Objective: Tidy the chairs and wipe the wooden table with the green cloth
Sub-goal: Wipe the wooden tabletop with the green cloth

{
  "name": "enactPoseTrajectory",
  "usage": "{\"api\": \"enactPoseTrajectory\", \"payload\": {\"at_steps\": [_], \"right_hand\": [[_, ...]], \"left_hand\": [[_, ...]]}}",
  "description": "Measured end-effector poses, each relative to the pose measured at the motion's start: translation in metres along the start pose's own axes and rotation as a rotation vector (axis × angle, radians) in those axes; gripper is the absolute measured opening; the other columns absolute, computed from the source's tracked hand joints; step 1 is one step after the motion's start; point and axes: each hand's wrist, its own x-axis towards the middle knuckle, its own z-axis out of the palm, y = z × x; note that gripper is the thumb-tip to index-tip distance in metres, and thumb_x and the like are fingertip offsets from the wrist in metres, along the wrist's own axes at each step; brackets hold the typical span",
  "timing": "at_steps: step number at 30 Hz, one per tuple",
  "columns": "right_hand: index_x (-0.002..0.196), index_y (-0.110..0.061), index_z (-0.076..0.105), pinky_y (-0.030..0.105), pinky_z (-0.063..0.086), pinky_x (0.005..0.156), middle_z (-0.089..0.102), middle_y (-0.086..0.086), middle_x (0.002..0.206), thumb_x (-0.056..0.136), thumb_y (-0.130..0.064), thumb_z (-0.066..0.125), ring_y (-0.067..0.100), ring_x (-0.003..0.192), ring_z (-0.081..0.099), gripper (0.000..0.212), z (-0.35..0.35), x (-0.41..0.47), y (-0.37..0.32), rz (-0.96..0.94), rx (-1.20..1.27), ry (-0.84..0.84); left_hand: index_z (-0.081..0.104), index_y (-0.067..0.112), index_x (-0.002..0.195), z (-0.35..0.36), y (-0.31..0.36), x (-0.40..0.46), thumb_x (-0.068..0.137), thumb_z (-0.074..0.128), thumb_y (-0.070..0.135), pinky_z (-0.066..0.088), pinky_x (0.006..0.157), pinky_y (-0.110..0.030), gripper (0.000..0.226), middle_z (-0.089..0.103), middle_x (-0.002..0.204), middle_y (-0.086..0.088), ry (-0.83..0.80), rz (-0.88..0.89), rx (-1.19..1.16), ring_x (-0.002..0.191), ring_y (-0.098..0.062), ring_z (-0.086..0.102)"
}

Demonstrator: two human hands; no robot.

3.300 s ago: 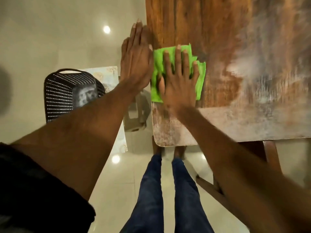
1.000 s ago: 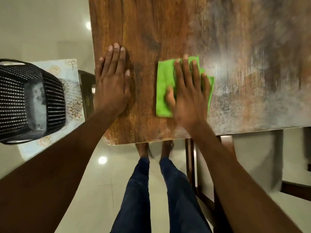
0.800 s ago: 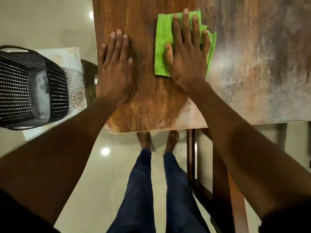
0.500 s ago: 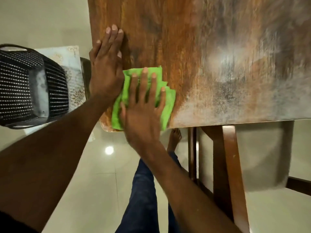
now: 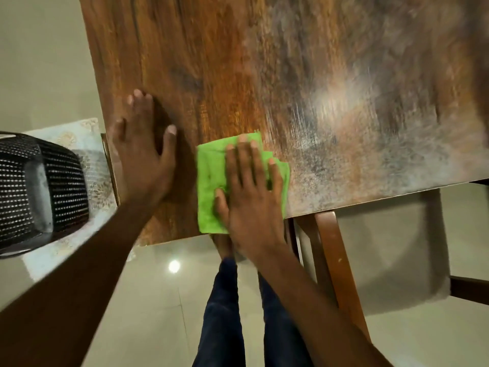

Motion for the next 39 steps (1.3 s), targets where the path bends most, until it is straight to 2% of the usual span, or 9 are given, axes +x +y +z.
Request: {"api": "enactPoseTrajectory", "payload": {"at_steps": [4,8,11,16,20,24,27,35,39], "right_hand": [[0.170,-0.011,0.003,0.056,0.004,0.132,-0.004,0.015,0.178,0.107,-0.053,0.022,0.030,0.165,-0.004,0.077,-0.020,0.065,0.066,0.120,-0.073,0.076],[0.171,-0.018,0.011,0.059,0.004,0.130,0.003,0.016,0.178,0.106,-0.051,0.021,0.034,0.165,0.001,0.074,-0.050,0.159,0.100,-0.014,-0.051,0.046],[0.170,-0.024,0.015,0.065,0.003,0.128,0.006,0.017,0.177,0.105,-0.053,0.018,0.038,0.164,0.002,0.071,-0.051,0.180,0.090,0.018,-0.071,0.035],[0.171,-0.024,0.009,0.063,0.007,0.129,0.002,0.016,0.178,0.110,-0.054,0.020,0.036,0.164,0.001,0.069,-0.035,0.107,0.070,0.050,-0.093,0.089],[0.170,-0.024,-0.005,0.063,0.006,0.129,-0.014,0.015,0.177,0.110,-0.054,0.020,0.036,0.164,-0.011,0.071,-0.015,0.012,0.030,0.071,-0.054,-0.024],[0.171,-0.028,-0.001,0.063,0.010,0.128,-0.012,0.012,0.177,0.108,-0.055,0.027,0.033,0.164,-0.008,0.074,-0.010,0.003,0.028,0.057,-0.028,-0.014],[0.171,-0.029,0.001,0.061,0.008,0.129,-0.012,0.010,0.178,0.106,-0.054,0.029,0.031,0.165,-0.008,0.075,-0.014,0.039,0.038,0.068,-0.021,0.036],[0.170,-0.025,0.019,0.062,0.010,0.129,0.009,0.012,0.178,0.107,-0.055,0.025,0.033,0.165,0.006,0.070,-0.058,0.246,0.058,-0.007,-0.023,0.109],[0.170,-0.024,0.017,0.061,0.009,0.129,0.006,0.011,0.178,0.109,-0.054,0.020,0.032,0.165,0.003,0.068,-0.055,0.246,0.061,-0.020,-0.047,0.120]], "left_hand": [[0.020,0.009,0.169,0.038,0.046,-0.022,0.113,0.030,0.027,0.011,0.133,-0.048,0.060,0.014,0.177,-0.009,-0.059,0.109,0.113,0.165,-0.020,0.009],[0.014,0.013,0.170,0.052,0.050,-0.021,0.113,0.022,0.029,0.013,0.133,-0.048,0.060,0.011,0.178,-0.006,-0.090,0.144,0.211,0.165,-0.016,0.007],[0.010,0.013,0.170,0.050,0.049,-0.022,0.115,0.021,0.028,0.011,0.133,-0.048,0.059,0.008,0.179,-0.006,-0.121,0.148,0.218,0.165,-0.017,0.003],[0.011,0.014,0.170,0.052,0.049,-0.020,0.114,0.019,0.029,0.010,0.133,-0.047,0.059,0.008,0.179,-0.004,-0.141,0.123,0.202,0.165,-0.015,0.002],[0.016,0.013,0.170,0.052,0.048,-0.022,0.112,0.018,0.028,0.010,0.133,-0.046,0.059,0.012,0.178,-0.004,-0.129,0.123,0.157,0.165,-0.015,0.005],[0.018,0.012,0.169,0.052,0.047,-0.022,0.113,0.016,0.029,0.014,0.133,-0.050,0.059,0.014,0.178,-0.005,-0.122,0.132,0.155,0.165,-0.016,0.007],[0.018,0.010,0.169,0.052,0.048,-0.022,0.112,0.002,0.043,0.013,0.133,-0.048,0.068,0.014,0.178,-0.006,-0.131,0.144,0.191,0.165,-0.018,0.008],[0.012,0.016,0.170,0.055,0.043,-0.024,0.109,0.021,0.027,0.015,0.133,-0.049,0.064,0.009,0.178,-0.001,-0.127,0.142,0.216,0.165,-0.013,0.003],[0.013,0.016,0.170,0.054,0.046,-0.023,0.106,0.021,0.027,0.014,0.133,-0.048,0.066,0.010,0.178,-0.001,-0.131,0.141,0.206,0.165,-0.013,0.004]]}}
